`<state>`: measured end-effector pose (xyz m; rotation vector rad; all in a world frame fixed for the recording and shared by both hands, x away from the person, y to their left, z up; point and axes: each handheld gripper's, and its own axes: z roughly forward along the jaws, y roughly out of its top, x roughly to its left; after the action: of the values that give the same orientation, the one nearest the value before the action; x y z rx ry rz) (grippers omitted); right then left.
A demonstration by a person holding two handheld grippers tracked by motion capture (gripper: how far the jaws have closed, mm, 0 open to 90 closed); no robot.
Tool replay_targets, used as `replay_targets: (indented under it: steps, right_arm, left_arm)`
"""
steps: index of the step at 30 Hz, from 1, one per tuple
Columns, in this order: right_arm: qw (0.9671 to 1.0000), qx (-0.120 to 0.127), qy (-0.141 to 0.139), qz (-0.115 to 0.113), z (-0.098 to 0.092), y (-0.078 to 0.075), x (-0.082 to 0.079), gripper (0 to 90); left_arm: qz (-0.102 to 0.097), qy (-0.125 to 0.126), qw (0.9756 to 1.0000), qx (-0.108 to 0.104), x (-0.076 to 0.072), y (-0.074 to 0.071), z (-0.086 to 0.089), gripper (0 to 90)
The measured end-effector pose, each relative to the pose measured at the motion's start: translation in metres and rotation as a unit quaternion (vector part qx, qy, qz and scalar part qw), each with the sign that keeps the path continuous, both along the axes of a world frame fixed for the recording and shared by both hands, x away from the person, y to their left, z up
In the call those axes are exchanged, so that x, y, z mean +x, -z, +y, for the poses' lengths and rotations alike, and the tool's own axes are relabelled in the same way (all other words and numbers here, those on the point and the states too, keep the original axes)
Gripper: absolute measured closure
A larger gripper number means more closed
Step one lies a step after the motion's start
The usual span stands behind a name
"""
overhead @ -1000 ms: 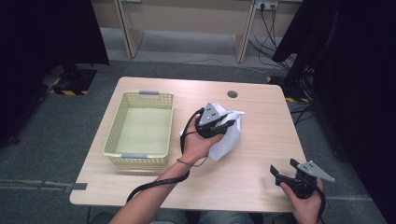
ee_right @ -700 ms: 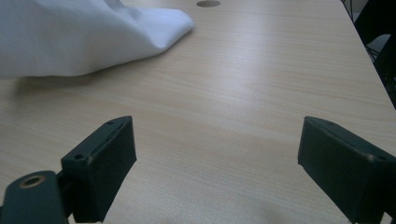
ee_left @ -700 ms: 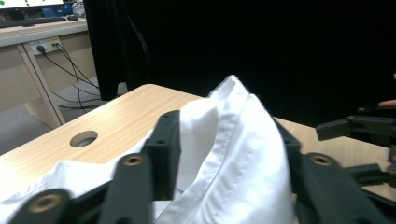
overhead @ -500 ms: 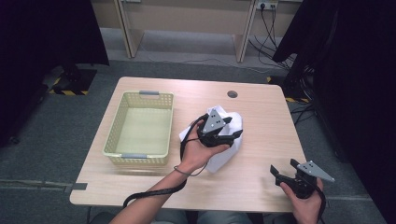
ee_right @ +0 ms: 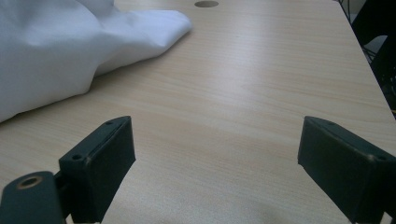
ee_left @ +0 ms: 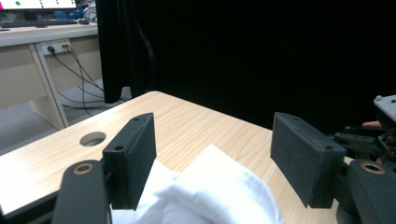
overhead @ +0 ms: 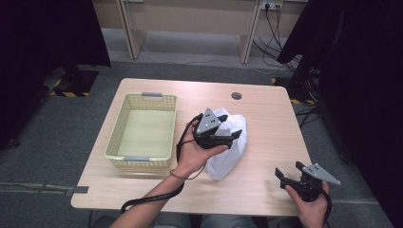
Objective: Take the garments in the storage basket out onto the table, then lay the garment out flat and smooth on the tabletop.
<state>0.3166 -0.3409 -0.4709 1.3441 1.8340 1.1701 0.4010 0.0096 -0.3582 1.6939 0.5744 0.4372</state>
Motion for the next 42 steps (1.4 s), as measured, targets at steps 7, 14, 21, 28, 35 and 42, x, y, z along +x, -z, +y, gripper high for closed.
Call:
replay_targets:
  steps: [7,14,21,28,35,42]
  right_arm:
    - [1.0000,-0.004,-0.003,-0.002,0.002,-0.004,0.001,11.3]
    - [0.9998,-0.013,-0.012,-0.008,0.007,-0.012,0.003,11.4]
    - [0.9996,-0.016,-0.020,-0.008,0.013,-0.015,0.005,11.5]
    - [0.9986,-0.021,-0.047,-0.016,0.026,-0.030,0.013,12.0]
    - [0.9952,-0.026,-0.092,-0.019,0.049,-0.048,0.030,12.4]
    - [0.9916,-0.026,-0.125,-0.021,0.065,-0.062,0.040,13.0]
  left_arm:
    - [0.008,-0.014,0.9999,-0.003,0.001,0.005,0.015,30.0]
    - [0.017,-0.031,0.9993,-0.008,0.001,0.012,0.030,29.7]
    - [0.025,-0.040,0.9989,-0.004,0.003,0.019,0.038,29.4]
    - [0.036,-0.049,0.9981,0.003,0.010,0.026,0.041,29.2]
    - [0.059,-0.058,0.9965,0.012,0.015,0.040,0.044,27.8]
    - [0.067,-0.054,0.9961,0.019,0.014,0.044,0.044,27.3]
